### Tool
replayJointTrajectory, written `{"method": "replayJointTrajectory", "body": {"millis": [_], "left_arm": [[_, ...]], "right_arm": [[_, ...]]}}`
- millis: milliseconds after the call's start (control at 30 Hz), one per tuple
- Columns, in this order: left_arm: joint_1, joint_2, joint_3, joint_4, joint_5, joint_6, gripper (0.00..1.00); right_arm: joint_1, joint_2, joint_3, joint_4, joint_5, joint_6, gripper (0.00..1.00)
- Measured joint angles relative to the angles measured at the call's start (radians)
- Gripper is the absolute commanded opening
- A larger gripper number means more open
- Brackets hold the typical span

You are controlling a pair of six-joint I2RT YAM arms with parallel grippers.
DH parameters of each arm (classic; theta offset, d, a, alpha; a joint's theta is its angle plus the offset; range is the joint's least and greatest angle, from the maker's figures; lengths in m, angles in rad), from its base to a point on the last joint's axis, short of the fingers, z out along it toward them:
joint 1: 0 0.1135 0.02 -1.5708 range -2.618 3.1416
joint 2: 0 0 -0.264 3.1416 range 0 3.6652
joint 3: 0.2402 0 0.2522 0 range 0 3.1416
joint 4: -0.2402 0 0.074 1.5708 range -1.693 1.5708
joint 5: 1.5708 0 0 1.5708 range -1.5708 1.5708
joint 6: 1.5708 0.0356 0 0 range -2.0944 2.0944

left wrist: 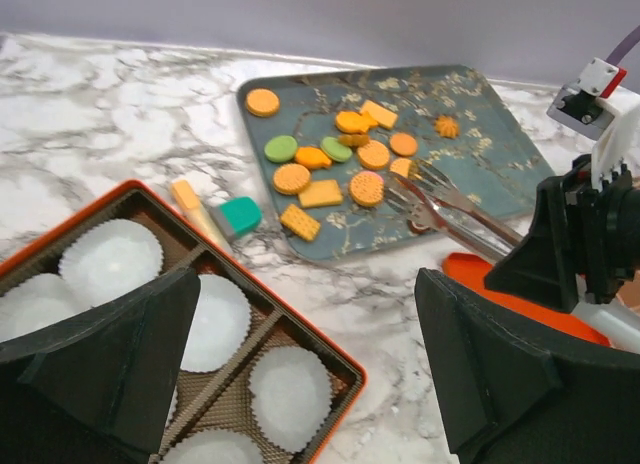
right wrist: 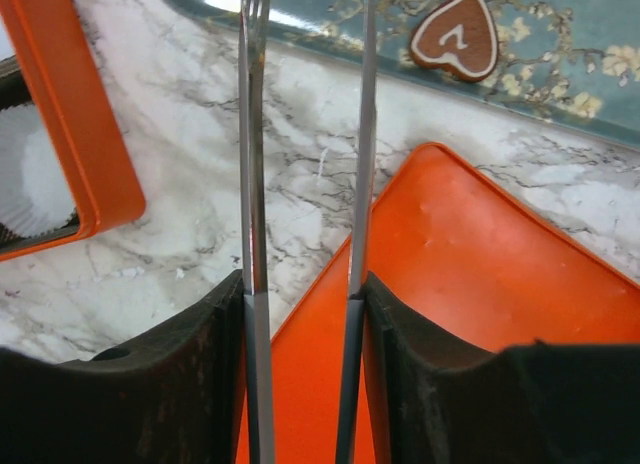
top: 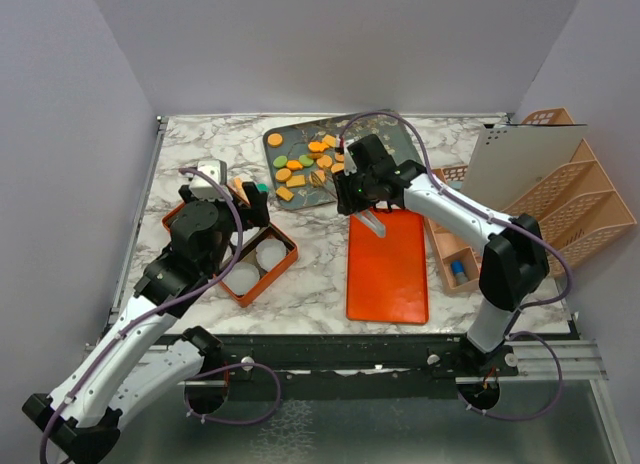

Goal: Pack the cookies

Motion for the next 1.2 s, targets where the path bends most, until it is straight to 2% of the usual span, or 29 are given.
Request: {"method": "replayJointTrajectory", "body": {"millis": [233,733,1200], "left_arm": [[0.006,-0.061,-0.06,0.018,-0.083,0.09,0.99],[0.045,-0.077,-0.106,0.019,-0.089,0.109,0.99],[0.072,-0.092,-0.11,0.023,-0.087,0.109,0.99]], "right_arm": [[-0.057,0.062,0.042,-0.031,0.003,0.007,0.56],[-0.17,0.169,0.132,-0.062,0.014,0.002,0.59],[-0.175,0.311,0.255,-0.117,0.038,-0.025,0.58]]}}
